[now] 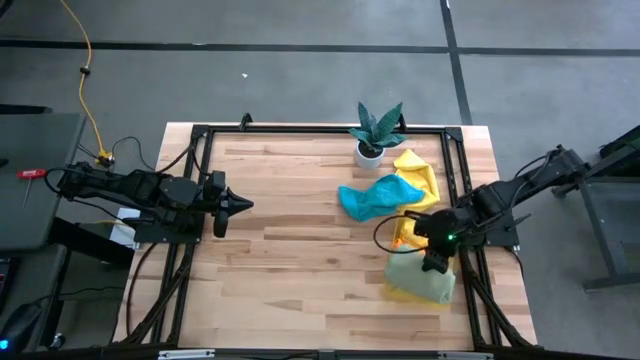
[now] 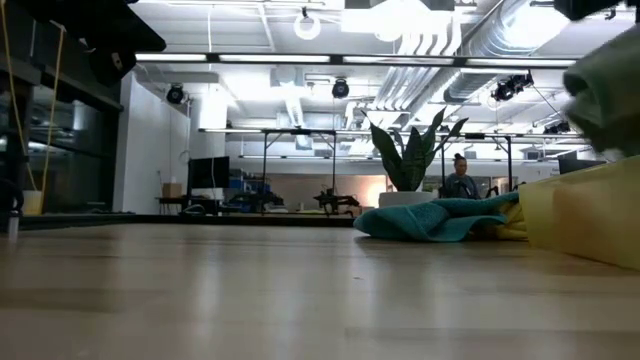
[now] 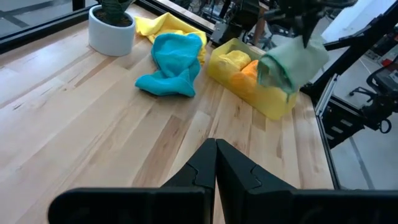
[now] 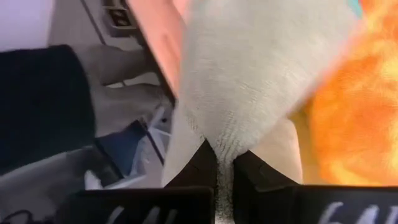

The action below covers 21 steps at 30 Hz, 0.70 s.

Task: Fold microfiber towels
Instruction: Put the light green microfiber cloth into the yellow bin

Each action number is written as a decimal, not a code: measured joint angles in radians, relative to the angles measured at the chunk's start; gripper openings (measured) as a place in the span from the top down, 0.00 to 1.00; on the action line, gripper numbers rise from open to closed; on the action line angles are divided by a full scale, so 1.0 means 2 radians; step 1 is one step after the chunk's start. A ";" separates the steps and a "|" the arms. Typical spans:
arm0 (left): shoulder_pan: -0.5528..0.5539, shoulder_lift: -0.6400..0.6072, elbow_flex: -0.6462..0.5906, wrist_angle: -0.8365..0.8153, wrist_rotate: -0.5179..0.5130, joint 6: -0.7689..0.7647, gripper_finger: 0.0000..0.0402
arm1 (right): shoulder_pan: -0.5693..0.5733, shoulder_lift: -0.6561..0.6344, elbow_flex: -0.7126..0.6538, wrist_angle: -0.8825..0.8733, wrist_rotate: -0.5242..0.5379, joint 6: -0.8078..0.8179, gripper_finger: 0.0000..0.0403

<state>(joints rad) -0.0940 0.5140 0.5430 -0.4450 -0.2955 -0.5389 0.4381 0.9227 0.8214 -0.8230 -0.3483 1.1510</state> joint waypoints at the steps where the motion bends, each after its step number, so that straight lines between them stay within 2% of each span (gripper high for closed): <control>1: 0.000 0.000 0.000 0.000 0.000 0.000 1.00 | 0.000 0.000 -0.011 0.005 -0.001 -0.003 1.00; 5: 0.000 0.000 0.000 0.000 0.000 -0.006 1.00 | 0.000 0.001 -0.062 0.080 -0.014 -0.015 1.00; 12: 0.000 0.000 0.000 0.000 0.001 -0.026 1.00 | 0.000 0.003 -0.132 0.086 -0.022 0.018 1.00; 19: 0.000 0.000 0.000 0.000 0.000 -0.027 1.00 | -0.001 0.004 -0.158 0.099 0.024 0.041 1.00; 21: 0.000 0.000 0.000 0.000 0.000 -0.027 1.00 | 0.000 0.004 -0.158 0.141 0.037 0.030 1.00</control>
<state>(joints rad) -0.0940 0.5143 0.5430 -0.4450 -0.2946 -0.5922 0.4373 0.9313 0.5049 -0.5415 -0.2745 1.2119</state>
